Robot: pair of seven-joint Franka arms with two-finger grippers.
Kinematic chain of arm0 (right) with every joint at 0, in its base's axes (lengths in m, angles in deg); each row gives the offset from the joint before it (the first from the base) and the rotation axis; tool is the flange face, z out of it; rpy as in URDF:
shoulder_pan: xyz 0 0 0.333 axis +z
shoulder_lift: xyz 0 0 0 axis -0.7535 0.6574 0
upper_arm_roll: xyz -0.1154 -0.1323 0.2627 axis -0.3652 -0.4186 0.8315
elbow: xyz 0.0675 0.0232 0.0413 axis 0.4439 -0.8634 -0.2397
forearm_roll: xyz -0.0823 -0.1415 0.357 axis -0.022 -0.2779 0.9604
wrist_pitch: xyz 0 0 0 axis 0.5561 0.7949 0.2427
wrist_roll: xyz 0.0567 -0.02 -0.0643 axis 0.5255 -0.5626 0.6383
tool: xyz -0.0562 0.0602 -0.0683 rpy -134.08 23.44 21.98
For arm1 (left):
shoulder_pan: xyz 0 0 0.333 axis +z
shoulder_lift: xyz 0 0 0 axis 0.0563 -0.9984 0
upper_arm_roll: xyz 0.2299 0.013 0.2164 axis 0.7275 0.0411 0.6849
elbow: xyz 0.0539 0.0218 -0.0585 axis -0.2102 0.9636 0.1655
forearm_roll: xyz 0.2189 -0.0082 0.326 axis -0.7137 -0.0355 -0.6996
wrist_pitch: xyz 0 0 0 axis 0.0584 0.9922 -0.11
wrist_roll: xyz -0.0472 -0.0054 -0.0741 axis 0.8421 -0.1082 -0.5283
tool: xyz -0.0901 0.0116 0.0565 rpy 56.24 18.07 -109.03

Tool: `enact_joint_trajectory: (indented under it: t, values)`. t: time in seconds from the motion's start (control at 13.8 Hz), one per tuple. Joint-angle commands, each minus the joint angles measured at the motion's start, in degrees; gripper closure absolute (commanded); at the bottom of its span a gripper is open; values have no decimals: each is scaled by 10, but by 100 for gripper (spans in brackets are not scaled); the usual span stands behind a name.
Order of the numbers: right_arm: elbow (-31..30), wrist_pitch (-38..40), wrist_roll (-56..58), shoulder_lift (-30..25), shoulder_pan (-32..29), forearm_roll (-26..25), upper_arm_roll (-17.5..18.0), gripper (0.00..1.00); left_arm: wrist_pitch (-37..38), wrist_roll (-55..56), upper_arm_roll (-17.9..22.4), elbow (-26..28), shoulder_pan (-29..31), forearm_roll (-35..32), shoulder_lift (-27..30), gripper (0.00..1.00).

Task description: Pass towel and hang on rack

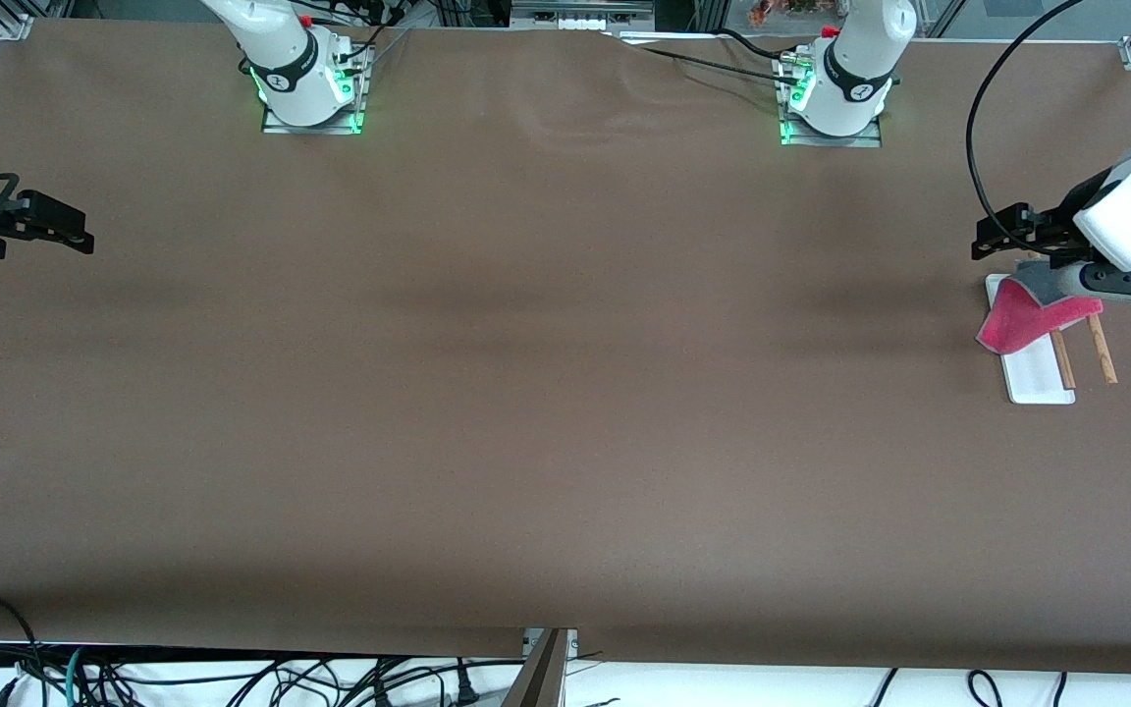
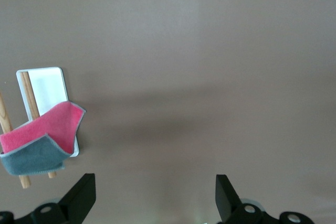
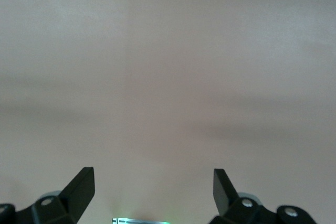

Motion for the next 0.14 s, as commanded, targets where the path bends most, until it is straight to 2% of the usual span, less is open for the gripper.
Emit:
enact_joint_trajectory:
  t: [0.0,0.07]
  values:
    - [-1,-3,9,-3,-2,8,-2,0,4,5,3,-48,4,24,-37,0]
    - [-1,-3,9,-2,-2,8,-2,0,21,0,4,-64,9,28,-47,0]
